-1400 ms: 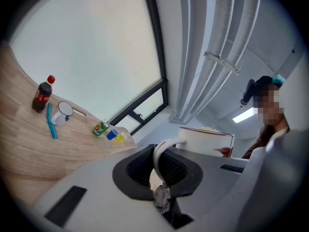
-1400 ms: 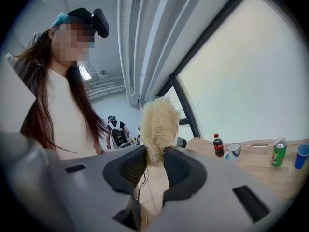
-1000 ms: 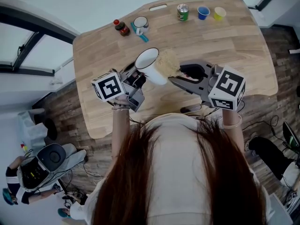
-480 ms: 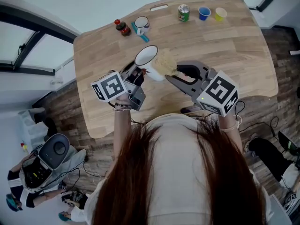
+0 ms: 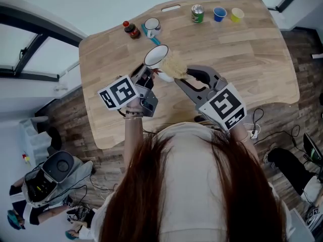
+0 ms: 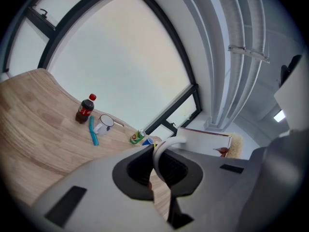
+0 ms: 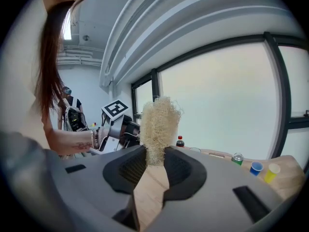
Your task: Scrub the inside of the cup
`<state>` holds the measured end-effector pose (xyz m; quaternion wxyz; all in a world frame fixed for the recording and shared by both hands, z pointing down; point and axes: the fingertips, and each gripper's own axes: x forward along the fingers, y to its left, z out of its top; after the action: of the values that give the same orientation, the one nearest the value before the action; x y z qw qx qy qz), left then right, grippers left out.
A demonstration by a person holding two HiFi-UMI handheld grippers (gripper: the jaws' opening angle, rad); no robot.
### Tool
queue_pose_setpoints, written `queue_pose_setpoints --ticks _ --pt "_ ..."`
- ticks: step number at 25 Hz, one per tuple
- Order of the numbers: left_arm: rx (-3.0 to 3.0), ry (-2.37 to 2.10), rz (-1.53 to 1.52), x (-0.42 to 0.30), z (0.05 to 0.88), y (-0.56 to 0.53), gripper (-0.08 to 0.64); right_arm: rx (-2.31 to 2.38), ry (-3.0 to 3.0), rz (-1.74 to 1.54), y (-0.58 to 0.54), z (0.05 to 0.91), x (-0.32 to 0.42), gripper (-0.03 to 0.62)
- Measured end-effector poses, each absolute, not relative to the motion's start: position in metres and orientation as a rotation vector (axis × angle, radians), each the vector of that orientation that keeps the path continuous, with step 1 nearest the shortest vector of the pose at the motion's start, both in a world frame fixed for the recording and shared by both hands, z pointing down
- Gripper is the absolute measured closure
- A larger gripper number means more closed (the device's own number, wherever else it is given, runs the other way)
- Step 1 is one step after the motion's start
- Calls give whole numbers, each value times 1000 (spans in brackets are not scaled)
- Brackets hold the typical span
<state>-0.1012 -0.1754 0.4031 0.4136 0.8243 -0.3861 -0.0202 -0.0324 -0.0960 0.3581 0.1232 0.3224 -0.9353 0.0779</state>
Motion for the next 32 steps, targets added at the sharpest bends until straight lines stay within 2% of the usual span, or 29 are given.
queue_pose_setpoints --ticks 32 --pt "2008 -1253 4 -104 410 -177 537 1236 -2477 -45 -113 376 -32 482"
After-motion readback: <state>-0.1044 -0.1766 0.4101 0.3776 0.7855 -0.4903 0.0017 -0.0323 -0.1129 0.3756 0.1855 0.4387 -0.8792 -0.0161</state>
